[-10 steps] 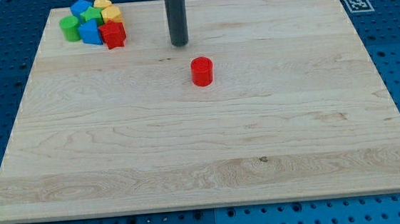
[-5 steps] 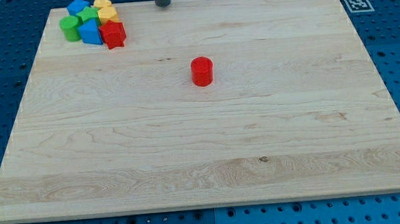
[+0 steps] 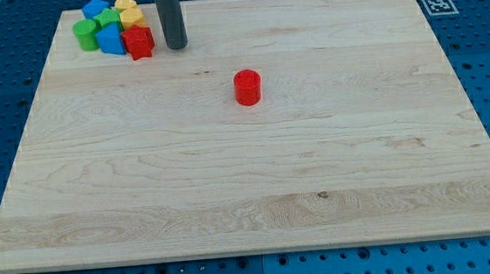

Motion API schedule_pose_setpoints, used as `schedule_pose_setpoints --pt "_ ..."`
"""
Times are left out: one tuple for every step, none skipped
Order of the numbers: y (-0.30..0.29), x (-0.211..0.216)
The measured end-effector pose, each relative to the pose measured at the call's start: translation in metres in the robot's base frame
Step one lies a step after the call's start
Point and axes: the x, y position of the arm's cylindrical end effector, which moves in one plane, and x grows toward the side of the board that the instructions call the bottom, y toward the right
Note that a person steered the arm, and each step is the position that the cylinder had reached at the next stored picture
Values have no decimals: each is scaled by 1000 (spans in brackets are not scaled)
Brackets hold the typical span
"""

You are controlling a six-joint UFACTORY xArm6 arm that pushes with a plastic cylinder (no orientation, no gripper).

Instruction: Point at the blue cube

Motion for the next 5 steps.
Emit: schedule_pose_setpoints --pt "-3 31" --pt "-64 41" --pt "-162 13" --pt "-206 -27" --pt "-201 -69"
